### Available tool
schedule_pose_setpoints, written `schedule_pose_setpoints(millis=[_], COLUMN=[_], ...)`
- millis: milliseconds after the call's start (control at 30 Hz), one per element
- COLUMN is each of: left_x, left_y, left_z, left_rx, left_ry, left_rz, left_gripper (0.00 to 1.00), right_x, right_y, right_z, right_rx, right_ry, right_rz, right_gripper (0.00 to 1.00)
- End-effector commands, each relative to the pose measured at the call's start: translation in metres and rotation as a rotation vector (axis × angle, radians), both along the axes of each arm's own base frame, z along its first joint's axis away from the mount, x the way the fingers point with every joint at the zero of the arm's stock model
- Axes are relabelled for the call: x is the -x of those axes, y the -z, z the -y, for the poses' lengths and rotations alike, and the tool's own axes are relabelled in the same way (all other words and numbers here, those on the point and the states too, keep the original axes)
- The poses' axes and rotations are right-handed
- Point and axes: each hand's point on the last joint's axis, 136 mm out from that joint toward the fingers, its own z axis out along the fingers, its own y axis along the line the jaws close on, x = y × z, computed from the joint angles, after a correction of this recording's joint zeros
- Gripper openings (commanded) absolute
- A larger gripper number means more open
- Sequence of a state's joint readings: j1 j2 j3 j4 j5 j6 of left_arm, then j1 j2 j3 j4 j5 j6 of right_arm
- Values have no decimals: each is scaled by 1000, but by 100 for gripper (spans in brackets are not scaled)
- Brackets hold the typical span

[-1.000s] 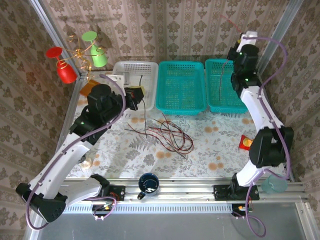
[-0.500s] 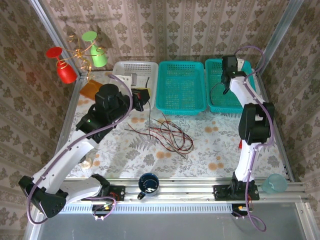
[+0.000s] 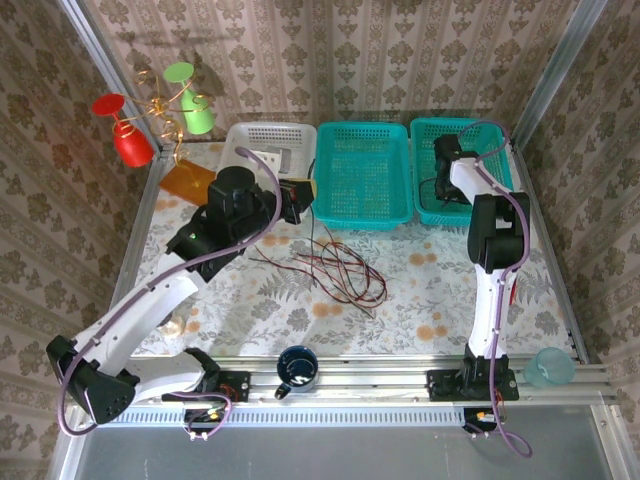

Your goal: Untangle the cables

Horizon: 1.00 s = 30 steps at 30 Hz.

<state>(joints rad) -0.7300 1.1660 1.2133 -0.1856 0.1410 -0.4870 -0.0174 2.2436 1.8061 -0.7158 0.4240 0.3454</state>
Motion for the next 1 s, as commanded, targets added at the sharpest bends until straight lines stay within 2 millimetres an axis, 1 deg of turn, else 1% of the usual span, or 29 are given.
schedule_pose_setpoints(millis=[0, 67, 167, 233, 267, 367, 467, 533, 633, 700, 733, 800, 867, 900, 967], left_x=[1, 1, -1, -2, -2, -3, -7, -14, -24, -34, -40, -51, -64, -70, -85], left_y=[-25, -27, -31, -35, -38, -45, -53, -60, -78, -92, -98, -108, -119, -123, -126], left_z=[3, 4, 7, 10, 12, 14, 19, 24, 32, 36, 40, 46, 51, 53, 61], left_rx=[54, 54, 55, 64, 72, 89, 93, 106, 144, 148, 143, 143, 154, 159, 157], left_ry=[3, 6, 12, 22, 28, 34, 40, 37, 33, 20, 15, 14, 14, 11, 6], left_rz=[37, 42, 47, 49, 49, 52, 65, 80, 140, 189, 209, 236, 248, 253, 276], left_gripper=[0, 0, 0, 0, 0, 0, 0, 0, 0, 0, 0, 0, 0, 0, 0], right_x=[-3, -4, 0, 5, 8, 19, 36, 49, 68, 80, 83, 93, 102, 107, 114], right_y=[-43, -63, -89, -102, -107, -120, -135, -144, -151, -148, -153, -155, -157, -165, -169], right_z=[-3, -2, -4, -8, -12, -23, -34, -44, -62, -78, -84, -89, -90, -90, -89], right_rx=[-30, -25, -33, -59, -83, -148, -213, -266, -345, -423, -459, -494, -508, -511, -509], right_ry=[-10, -15, -24, -28, -33, -44, -51, -62, -93, -128, -144, -142, -130, -135, -133], right_rz=[74, 110, 158, 193, 211, 267, 330, 377, 422, 420, 448, 472, 495, 520, 539], right_gripper=[66, 74, 81, 85, 91, 100, 100, 100, 100, 100, 100, 100, 100, 100, 100])
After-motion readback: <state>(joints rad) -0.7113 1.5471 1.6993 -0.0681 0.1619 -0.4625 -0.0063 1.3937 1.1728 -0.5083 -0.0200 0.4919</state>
